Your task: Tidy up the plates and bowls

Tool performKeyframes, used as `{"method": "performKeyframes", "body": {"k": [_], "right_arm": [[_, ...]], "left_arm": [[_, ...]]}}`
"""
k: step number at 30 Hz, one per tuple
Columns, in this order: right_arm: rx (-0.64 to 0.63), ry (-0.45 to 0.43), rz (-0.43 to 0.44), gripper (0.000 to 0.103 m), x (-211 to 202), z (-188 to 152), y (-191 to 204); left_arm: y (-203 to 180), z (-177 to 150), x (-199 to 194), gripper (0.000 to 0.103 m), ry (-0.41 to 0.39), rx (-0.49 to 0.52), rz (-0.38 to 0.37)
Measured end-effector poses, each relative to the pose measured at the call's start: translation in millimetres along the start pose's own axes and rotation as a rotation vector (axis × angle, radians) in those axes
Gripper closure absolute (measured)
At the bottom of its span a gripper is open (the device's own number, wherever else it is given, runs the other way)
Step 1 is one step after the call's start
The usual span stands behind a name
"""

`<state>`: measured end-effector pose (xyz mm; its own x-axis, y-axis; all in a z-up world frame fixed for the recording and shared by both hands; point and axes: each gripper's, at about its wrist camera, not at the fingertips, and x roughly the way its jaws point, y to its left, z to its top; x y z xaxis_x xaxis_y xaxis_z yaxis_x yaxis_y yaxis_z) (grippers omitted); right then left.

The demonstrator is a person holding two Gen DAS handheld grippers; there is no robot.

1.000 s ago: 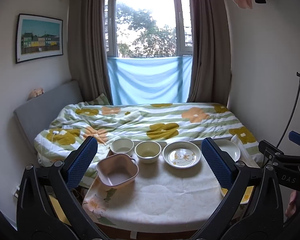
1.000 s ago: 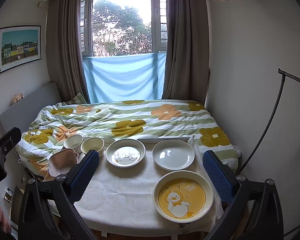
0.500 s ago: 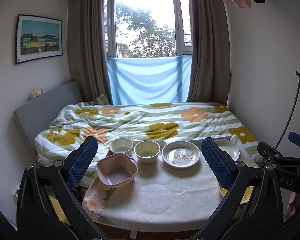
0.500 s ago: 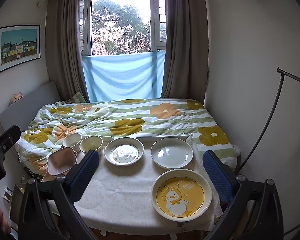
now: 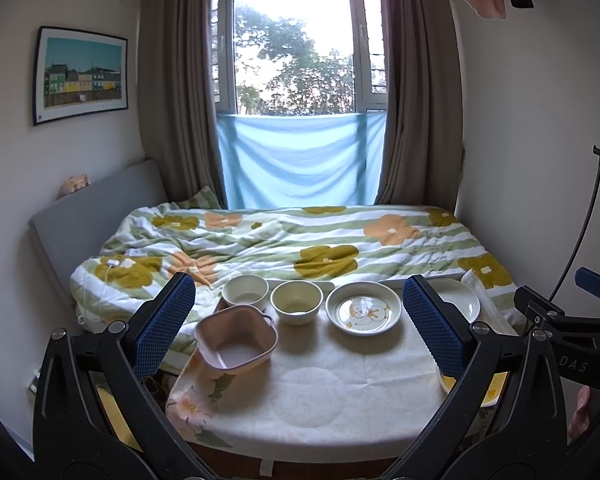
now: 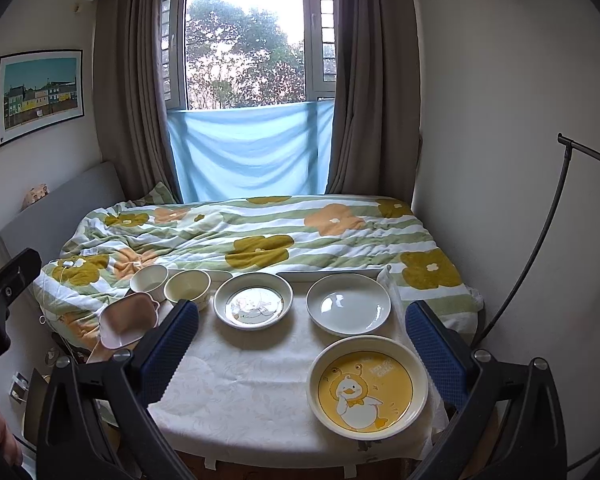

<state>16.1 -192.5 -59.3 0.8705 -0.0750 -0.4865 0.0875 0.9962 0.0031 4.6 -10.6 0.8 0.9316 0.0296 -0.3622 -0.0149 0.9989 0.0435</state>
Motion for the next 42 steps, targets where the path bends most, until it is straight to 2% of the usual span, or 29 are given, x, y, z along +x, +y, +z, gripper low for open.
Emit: {"method": "performKeyframes", "body": {"k": [42], "right_arm": [[-0.002, 0.005, 0.007, 0.0, -5.4, 0.3, 5.4]], "left_arm": [[10.8, 3.3, -5.4, 0.0, 0.001, -0.004, -0.003]]}}
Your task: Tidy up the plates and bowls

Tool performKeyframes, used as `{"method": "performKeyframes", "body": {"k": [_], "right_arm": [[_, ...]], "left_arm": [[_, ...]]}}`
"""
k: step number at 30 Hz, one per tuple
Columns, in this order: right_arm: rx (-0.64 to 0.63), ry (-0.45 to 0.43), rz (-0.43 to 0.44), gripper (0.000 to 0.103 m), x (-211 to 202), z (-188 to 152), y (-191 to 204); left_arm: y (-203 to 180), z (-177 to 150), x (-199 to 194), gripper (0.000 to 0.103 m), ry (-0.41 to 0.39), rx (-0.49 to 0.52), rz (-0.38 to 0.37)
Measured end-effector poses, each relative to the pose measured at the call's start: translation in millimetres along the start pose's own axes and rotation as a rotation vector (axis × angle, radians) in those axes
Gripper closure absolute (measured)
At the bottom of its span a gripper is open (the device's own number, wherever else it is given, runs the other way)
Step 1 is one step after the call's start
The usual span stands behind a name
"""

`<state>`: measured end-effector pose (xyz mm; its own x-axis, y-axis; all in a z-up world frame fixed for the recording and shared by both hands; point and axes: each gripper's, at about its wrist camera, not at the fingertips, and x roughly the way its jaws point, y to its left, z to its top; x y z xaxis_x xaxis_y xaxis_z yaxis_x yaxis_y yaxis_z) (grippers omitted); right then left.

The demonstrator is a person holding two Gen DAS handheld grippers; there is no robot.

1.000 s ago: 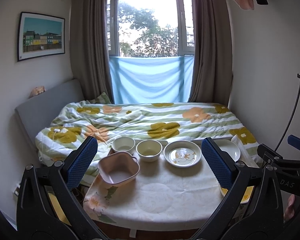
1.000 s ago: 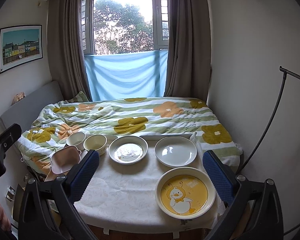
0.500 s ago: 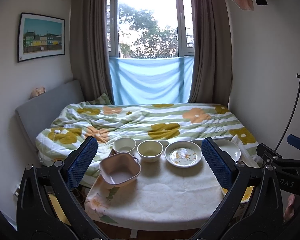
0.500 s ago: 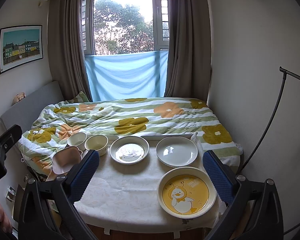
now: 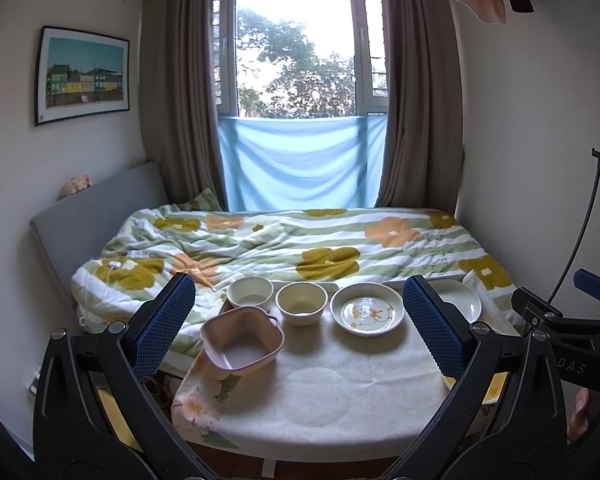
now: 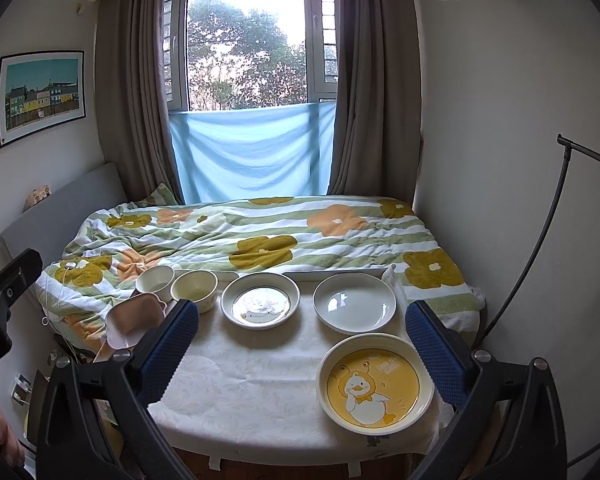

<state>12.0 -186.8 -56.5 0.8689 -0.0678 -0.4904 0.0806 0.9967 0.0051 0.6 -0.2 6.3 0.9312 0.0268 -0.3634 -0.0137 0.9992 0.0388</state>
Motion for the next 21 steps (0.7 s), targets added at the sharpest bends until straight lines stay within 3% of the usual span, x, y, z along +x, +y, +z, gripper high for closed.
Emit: {"method": "performKeyframes", "body": {"k": [5, 12, 17, 21], "right_arm": [[0.016, 0.042, -0.021, 0.0, 0.5, 4.3, 0.3], [0.08, 0.145, -0.095, 0.0, 20.6, -7.9, -27.1], [0.161, 0.255, -0.114, 0.0, 47.7, -38.8, -72.1], [0.211, 0.351, -0.089, 0.0, 81.1, -70.0, -117.2]], "left_arm": [[-6.0, 7.4, 15.3, 0.0, 0.044, 0.034, -0.038], [-40.3, -3.6, 66.2, 0.0, 0.155, 0.098, -0.179], [-84.1, -32.0, 123.8, 0.0, 0.334, 0.117, -0.333], [-124.7, -61.8, 171.0, 0.0, 0.452, 0.136, -0.382]]}}
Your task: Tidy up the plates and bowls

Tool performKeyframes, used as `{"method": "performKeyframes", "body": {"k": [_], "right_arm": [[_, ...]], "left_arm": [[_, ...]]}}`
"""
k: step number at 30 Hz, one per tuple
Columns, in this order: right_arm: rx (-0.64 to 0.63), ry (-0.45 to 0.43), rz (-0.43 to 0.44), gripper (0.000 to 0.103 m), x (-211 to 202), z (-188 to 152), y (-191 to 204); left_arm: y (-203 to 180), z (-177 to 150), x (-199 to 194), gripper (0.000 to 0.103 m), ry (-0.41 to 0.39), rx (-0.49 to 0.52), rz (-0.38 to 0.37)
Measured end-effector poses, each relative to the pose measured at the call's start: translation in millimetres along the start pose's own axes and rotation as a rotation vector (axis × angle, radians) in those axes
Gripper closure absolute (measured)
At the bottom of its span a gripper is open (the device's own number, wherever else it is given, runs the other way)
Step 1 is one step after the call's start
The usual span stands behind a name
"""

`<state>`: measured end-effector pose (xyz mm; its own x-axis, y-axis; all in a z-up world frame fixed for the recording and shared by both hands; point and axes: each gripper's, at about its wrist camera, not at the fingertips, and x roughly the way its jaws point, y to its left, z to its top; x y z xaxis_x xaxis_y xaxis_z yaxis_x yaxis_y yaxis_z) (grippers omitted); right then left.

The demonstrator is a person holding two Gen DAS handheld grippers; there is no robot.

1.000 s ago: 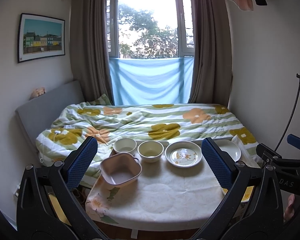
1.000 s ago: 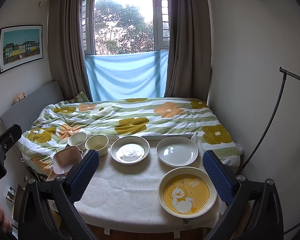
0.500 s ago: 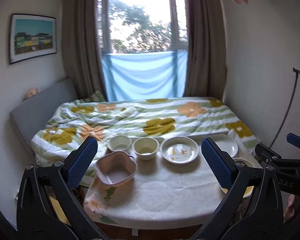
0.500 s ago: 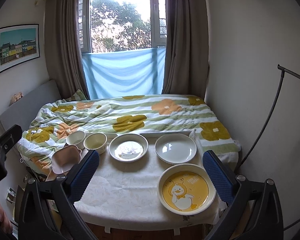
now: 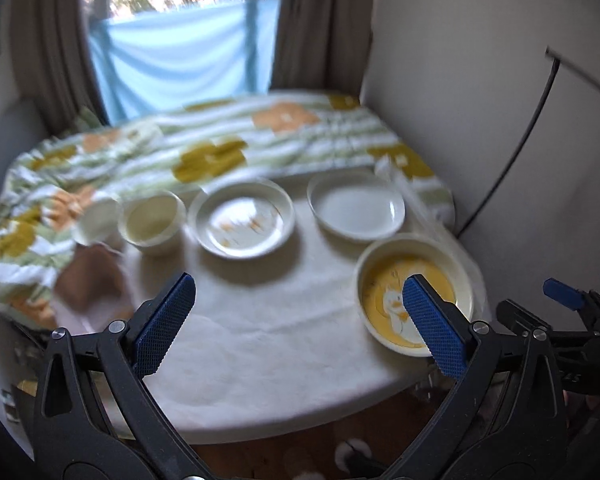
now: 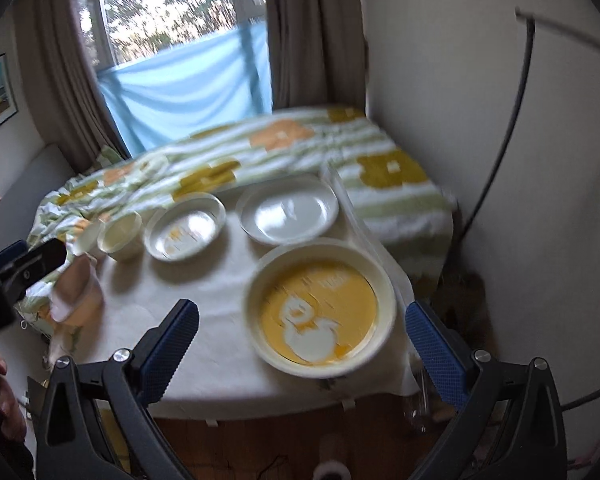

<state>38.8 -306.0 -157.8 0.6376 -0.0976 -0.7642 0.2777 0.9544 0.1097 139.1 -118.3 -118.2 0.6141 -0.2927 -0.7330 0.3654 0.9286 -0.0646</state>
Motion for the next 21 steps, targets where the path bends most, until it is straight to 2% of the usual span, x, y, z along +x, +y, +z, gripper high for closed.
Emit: {"method": "performKeyframes", "body": {"k": [4, 6, 9, 13, 16, 18, 19, 21], "right_arm": [[0.053, 0.088, 0.098, 0.0, 42.2, -9.8, -42.8], [0.072, 0.114, 0.143, 0.0, 59.8, -13.2, -58.6], [0.096, 0.172, 0.203, 0.001, 88.0, -17.6, -77.6], [0.13, 0.241, 0.283, 0.022, 119.1, -20.9, -94.6], [0.13, 0.272, 0.298, 0.033, 135.9, -21.2, -103.2], [0.126, 0.285, 0.302, 0.037, 144.0, -19.2, -104.7], [0.123, 0.29, 0.306, 0.041, 147.2, -18.7, -107.1], [0.115, 0.298, 0.311, 0.047, 153.0, -16.2, -109.2]], "left_arm": [[-20.2, -7.5, 66.3, 0.0, 0.122, 0.014, -0.052], [-29.3, -12.1, 103.4, 0.0, 0.189, 0.012, -0.099], [-38.6, -19.2, 144.5, 0.001, 0.265, 0.004, -0.132], [-46.3, -29.7, 187.2, 0.002, 0.349, 0.009, -0.137], [-51.5, -35.1, 204.0, 0.012, 0.39, 0.016, -0.141], [-53.7, -38.2, 211.2, 0.025, 0.415, 0.02, -0.148], [-54.6, -39.8, 214.4, 0.029, 0.424, 0.021, -0.147], [-55.3, -42.5, 219.0, 0.046, 0.444, 0.016, -0.154]]}}
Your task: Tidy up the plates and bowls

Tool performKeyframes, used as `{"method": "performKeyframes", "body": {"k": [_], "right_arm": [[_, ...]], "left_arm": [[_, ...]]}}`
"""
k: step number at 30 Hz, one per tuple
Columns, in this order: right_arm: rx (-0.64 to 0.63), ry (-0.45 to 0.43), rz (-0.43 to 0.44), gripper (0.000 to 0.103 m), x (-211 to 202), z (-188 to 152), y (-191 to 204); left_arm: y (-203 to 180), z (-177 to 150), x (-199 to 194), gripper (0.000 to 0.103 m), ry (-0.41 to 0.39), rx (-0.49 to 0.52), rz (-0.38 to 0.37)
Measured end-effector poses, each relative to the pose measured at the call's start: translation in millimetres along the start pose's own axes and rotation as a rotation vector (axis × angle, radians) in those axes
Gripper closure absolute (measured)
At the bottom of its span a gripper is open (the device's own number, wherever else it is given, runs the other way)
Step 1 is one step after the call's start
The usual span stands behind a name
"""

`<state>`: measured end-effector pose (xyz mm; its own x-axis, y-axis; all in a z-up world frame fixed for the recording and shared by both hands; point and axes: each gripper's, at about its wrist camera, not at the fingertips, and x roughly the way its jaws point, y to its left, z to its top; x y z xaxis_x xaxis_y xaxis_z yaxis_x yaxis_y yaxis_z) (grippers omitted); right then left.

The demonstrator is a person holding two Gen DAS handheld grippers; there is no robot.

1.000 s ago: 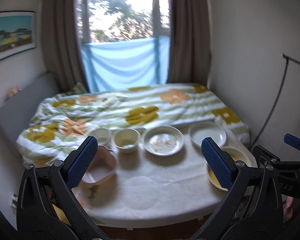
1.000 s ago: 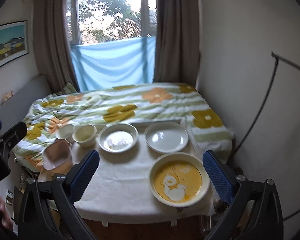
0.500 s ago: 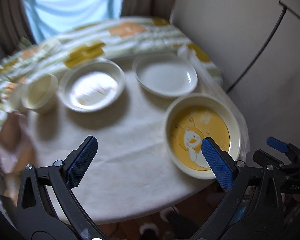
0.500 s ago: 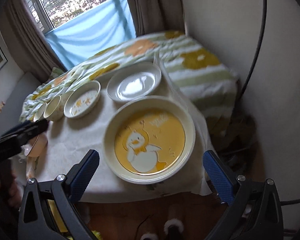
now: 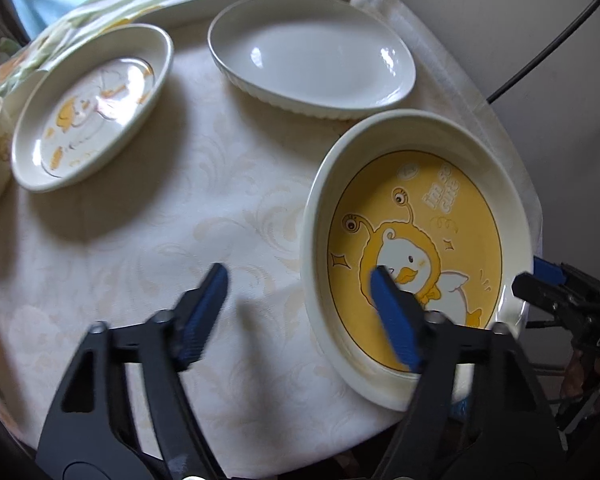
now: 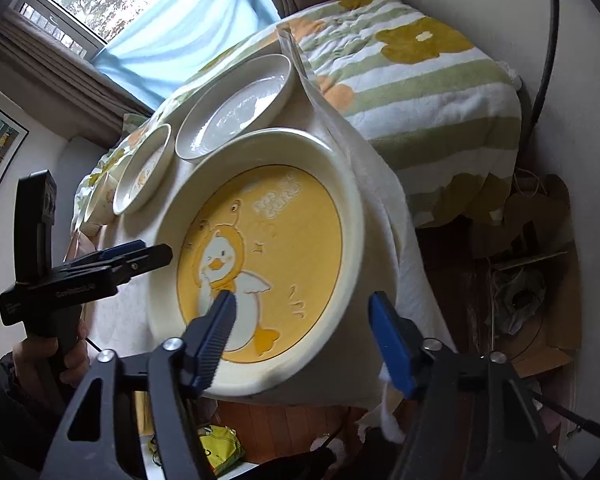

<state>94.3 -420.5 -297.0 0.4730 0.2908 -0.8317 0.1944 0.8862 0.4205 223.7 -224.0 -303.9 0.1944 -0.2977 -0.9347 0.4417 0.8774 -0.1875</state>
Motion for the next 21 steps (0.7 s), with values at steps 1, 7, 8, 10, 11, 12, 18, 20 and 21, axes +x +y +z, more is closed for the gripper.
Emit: {"method": "performKeyframes", "body": {"k": [1, 7, 8, 10, 11, 12, 18, 20, 21], "right_arm": [[-0.004, 0.003, 0.002, 0.055, 1.3, 1.7, -2.3], [-0.024, 0.019, -0.015, 0.08, 9.0, 11.3, -11.0], [-0.026, 0.019, -0.021, 0.082, 9.8, 12.3, -12.4], [-0.024, 0.019, -0.024, 0.087, 10.7, 13.6, -15.1], [-0.026, 0.02, -0.024, 0.088, 11.3, 14.8, -16.0], [-0.03, 0.022, -0.024, 0.088, 11.4, 16.8, -17.6], [-0.052, 0.03, -0.031, 0.088, 12.7, 18.1, -15.8], [-0.061, 0.031, -0.035, 0.088, 12.3, 17.9, -14.8], [-0.064, 0.031, -0.036, 0.088, 12.0, 17.7, -14.2]], "left_arm": [[0.1, 0.1, 1.2, 0.049, 0.007, -0.004, -0.009], [0.6, -0.4, 8.3, 0.077, 0.019, -0.02, -0.041], [-0.6, 2.2, 10.7, 0.08, 0.019, -0.023, -0.047], [-2.7, 3.5, 11.7, 0.083, 0.018, -0.019, -0.047], [-4.7, 4.5, 13.0, 0.083, 0.018, -0.012, -0.04], [-5.9, 7.3, 13.5, 0.083, 0.019, -0.006, -0.034], [-16.2, 10.5, 13.3, 0.083, 0.011, 0.016, 0.004], [-20.5, 8.6, 9.4, 0.083, 0.007, 0.023, 0.015], [-21.8, 7.7, 7.7, 0.083, 0.003, 0.023, 0.013]]}}
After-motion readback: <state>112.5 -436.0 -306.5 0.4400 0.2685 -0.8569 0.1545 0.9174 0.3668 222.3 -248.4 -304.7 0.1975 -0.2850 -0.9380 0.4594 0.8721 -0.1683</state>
